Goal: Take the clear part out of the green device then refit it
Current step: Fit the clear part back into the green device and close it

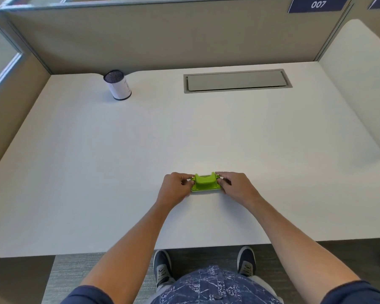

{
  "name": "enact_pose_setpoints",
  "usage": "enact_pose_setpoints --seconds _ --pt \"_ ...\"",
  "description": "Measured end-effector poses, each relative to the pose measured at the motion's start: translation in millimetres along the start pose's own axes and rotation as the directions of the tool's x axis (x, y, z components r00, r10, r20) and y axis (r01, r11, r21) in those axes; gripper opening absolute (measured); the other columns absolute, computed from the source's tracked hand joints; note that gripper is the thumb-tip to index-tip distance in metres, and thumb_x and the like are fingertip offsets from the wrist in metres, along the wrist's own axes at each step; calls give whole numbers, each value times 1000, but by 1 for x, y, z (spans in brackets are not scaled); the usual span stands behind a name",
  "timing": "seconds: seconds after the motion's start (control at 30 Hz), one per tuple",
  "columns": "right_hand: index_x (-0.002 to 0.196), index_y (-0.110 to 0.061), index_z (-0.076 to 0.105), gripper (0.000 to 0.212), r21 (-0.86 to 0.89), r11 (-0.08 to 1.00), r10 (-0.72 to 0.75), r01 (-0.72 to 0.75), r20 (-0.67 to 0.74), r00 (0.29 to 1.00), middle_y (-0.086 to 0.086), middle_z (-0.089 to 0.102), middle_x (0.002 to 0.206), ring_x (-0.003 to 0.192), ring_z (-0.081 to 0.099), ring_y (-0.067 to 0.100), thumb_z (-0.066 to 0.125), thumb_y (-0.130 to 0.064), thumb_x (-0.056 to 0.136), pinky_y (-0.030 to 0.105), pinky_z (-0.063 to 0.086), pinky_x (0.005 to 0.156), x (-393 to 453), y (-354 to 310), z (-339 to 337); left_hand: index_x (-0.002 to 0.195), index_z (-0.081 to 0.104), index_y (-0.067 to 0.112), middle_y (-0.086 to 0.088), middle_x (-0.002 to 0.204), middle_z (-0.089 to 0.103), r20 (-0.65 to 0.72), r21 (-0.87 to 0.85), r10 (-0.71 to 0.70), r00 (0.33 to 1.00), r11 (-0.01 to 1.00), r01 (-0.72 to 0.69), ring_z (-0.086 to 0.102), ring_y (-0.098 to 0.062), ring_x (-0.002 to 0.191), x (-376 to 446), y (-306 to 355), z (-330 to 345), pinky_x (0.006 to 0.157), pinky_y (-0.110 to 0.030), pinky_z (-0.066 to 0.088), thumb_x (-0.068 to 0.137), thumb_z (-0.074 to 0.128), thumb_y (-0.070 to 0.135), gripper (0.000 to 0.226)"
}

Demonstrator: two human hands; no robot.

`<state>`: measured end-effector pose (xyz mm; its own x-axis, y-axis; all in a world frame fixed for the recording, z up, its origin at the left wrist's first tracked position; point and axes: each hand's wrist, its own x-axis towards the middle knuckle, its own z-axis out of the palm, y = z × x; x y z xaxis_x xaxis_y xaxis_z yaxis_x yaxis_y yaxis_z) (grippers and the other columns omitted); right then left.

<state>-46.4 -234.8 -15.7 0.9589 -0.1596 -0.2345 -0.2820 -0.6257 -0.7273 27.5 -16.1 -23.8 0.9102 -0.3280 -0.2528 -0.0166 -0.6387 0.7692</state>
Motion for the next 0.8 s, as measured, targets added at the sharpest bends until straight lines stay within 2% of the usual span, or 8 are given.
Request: enact_pose_setpoints --seconds 0.07,0.17,0.3,0.47,0.57,0.63,0.73,0.8 --pt "129 -24 68 32 -17 999 -32 32 -2 999 -1 75 106 88 64 13 56 -18 100 22 44 74 0 0 1 109 80 25 7 63 71 -28 -1 6 1000 1000 -6 63 -11 60 -1 -1 1 63 -24 54 89 71 16 24" --pt "133 -18 64 34 -57 997 -46 47 13 999 4 73 115 99 64 16 56 -17 100 21 40 79 0 2 3 110 80 23 12 70 66 -34 9 42 999 999 -42 58 -2 66 -1 -3 0 60 -7 41 89 71 13 25" --pt "136 -15 62 36 -104 993 -55 58 31 998 7 73 111 101 64 21 56 -16 101 20 38 79 0 4 4 110 80 24 2 80 71 -12 1 58 998 998 -58 63 -14 76 -1 -4 0 71 -23 49 88 70 10 28" --pt "131 -17 67 38 -103 994 -44 45 9 999 -6 67 98 84 56 8 55 -13 95 9 37 69 0 4 1 109 80 25 13 86 67 -10 87 94 996 992 -93 63 -5 81 -1 -2 -1 74 -22 52 88 54 9 37" --pt "130 -15 65 40 -127 990 -70 57 -96 993 -4 64 102 87 59 12 53 -11 92 24 49 79 -2 3 -1 110 77 22 10 99 65 -116 215 148 982 969 -120 63 -13 94 -4 -4 -1 79 -32 55 88 55 13 32" --pt "131 -14 63 38 -250 966 -126 67 -229 965 2 62 109 95 62 21 54 -15 94 35 53 82 -2 2 -2 118 73 16 2 113 66 -200 323 212 957 936 -140 61 -22 107 -6 -9 0 89 -38 52 88 60 14 33" --pt "132 -8 61 39 -479 875 -273 72 -365 890 11 65 119 103 64 32 58 -22 95 42 54 84 2 4 -2 133 63 12 -3 135 62 -238 452 248 939 884 -119 55 -28 126 -9 -17 0 103 -40 43 92 62 23 42" --pt "141 -8 53 47 -558 828 -318 61 -377 870 12 59 138 122 59 31 55 -28 98 42 50 97 5 12 -1 145 53 12 -4 151 52 -247 513 248 937 854 -90 46 -26 141 -10 -23 0 112 -41 35 97 57 31 52"
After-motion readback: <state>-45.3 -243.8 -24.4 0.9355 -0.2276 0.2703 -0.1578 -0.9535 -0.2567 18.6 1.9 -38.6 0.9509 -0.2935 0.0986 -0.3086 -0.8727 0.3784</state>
